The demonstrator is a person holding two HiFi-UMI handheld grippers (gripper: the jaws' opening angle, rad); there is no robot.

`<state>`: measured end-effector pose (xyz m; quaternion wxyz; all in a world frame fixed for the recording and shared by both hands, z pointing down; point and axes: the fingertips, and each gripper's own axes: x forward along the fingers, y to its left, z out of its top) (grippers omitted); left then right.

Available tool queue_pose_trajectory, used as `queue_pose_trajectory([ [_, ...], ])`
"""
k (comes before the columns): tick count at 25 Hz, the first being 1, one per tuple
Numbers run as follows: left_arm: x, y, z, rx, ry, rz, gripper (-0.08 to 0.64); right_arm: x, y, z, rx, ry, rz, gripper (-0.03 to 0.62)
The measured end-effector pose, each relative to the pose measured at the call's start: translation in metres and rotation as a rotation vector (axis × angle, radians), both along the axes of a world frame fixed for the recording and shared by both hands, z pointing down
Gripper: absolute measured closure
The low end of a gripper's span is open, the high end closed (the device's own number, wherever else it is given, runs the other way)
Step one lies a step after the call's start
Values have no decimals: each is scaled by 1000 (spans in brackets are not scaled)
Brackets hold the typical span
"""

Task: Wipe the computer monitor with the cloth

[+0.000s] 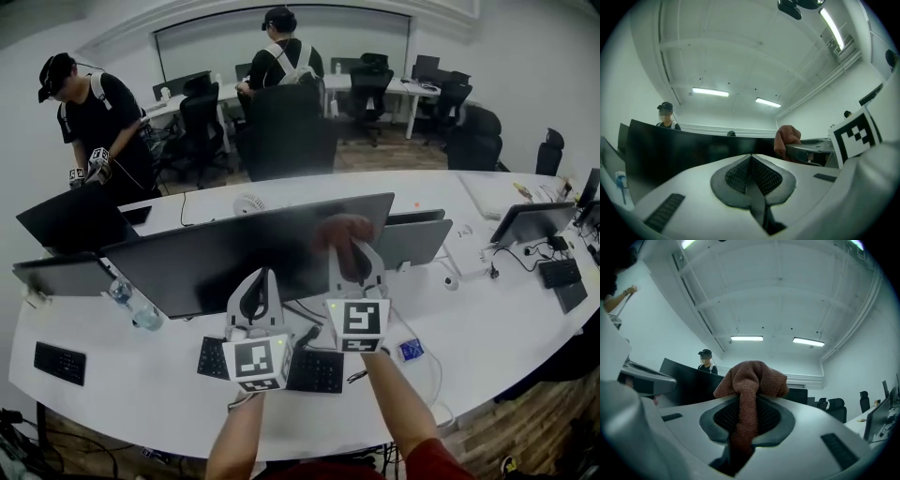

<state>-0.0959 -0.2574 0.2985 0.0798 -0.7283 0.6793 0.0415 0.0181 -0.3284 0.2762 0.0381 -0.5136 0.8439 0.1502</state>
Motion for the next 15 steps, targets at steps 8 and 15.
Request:
queue_pose_trajectory([
  [8,-60,35,19,-27,9,-72,537,-54,48,22,-23,-24,-85,512],
  [15,-89,77,36,-13,-3,-113,537,-91,101,49,-68,-45,-161,512],
])
